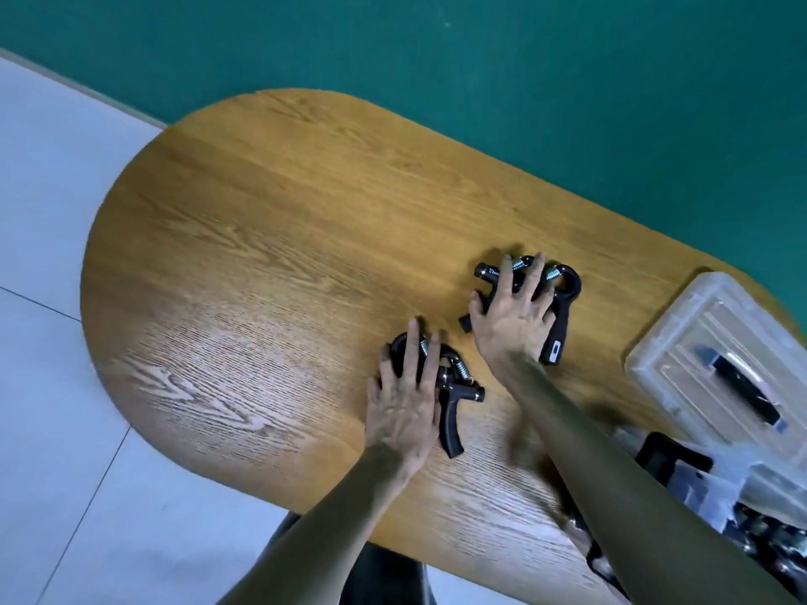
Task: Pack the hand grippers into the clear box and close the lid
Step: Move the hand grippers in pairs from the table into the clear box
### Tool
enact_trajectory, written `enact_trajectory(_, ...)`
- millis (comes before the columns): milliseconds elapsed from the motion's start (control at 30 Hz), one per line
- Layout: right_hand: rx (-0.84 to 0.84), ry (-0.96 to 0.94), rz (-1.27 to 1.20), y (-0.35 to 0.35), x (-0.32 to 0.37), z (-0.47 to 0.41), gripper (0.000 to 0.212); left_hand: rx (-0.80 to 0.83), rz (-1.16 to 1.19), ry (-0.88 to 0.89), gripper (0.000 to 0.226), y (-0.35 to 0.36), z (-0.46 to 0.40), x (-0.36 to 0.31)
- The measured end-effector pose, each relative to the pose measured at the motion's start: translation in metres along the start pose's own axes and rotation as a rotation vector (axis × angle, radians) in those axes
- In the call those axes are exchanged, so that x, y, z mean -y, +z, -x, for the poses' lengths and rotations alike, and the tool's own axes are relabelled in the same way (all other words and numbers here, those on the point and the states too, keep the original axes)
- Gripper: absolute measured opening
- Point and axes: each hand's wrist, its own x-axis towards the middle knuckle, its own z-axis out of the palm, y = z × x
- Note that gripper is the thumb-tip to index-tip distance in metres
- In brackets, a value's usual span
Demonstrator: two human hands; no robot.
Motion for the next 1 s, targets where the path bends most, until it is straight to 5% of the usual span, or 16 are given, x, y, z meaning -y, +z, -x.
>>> enact_trajectory(633,-0.161,-0.075,0.023,-0.029,-0.011,0.046,0.072,0.073,-0.059,0.027,0.092,-0.046,0.008,0.017)
enact_trajectory(1000,-0.296,-0.036,-0.065,-0.090,-0.041,0.130,0.075,-0.089,-0.133,0.042,0.081,-0.111,0.034,-0.042)
